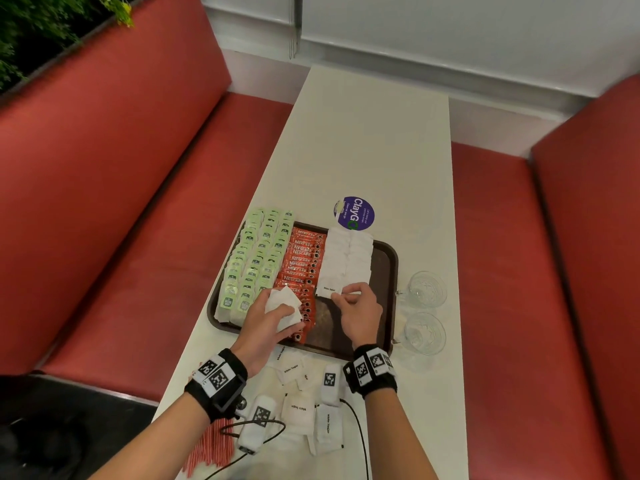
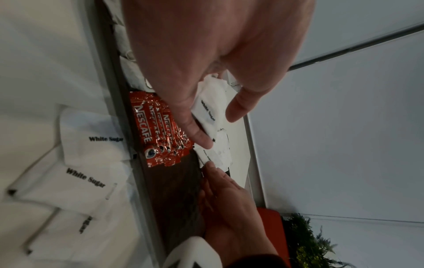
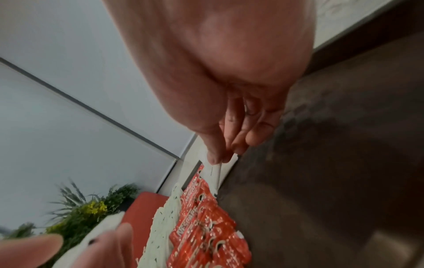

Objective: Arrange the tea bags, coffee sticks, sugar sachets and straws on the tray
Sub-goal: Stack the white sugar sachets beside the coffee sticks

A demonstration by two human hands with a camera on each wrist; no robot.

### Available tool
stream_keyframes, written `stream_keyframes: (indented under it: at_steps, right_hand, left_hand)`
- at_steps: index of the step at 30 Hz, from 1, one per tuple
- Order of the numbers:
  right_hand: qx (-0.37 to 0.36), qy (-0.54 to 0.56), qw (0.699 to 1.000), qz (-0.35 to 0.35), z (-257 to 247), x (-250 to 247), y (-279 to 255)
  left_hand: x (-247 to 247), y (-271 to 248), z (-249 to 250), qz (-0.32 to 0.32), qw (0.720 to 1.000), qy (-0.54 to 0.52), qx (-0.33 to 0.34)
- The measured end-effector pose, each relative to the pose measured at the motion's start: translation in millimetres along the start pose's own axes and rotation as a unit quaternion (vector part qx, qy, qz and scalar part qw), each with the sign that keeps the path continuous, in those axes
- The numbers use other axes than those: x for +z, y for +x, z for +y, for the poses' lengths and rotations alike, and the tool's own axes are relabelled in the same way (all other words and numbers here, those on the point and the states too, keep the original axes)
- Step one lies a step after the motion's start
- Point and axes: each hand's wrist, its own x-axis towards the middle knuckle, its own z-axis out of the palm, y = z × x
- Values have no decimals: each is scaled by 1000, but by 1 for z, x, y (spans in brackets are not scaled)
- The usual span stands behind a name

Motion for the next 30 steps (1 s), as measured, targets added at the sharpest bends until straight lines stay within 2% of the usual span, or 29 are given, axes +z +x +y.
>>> stream_keyframes:
  at_steps: [4,11,14,16,20,25,27,30]
  right_hand:
    - [6,-76,997,15,4,11,5]
    - [-31,-185,981,40,-2,14,3]
    - [-35,-186,981,42,-3,13,1]
    - [-53,-137,989,32,-8,11,-2]
    - [-64,18,996,-65,-24,-1,-27]
    - [-25,125,960,-247,-28,-20,-51]
    - [-32,146,949,-278,-27,-25,-55]
    - [-35,185,944,-272,-21,-29,-60]
  left_hand:
    - [-3,2,1,-4,1000,-3,-2]
    - [1,1,4,-10,1000,10,13]
    - [4,-2,4,-17,1000,12,18]
    - [5,-4,5,-22,999,12,22]
    - [6,-5,3,-27,998,31,36]
    - [12,-12,6,-35,995,67,59]
    - [14,-13,6,-35,994,79,66]
    - [16,-14,5,-30,990,112,84]
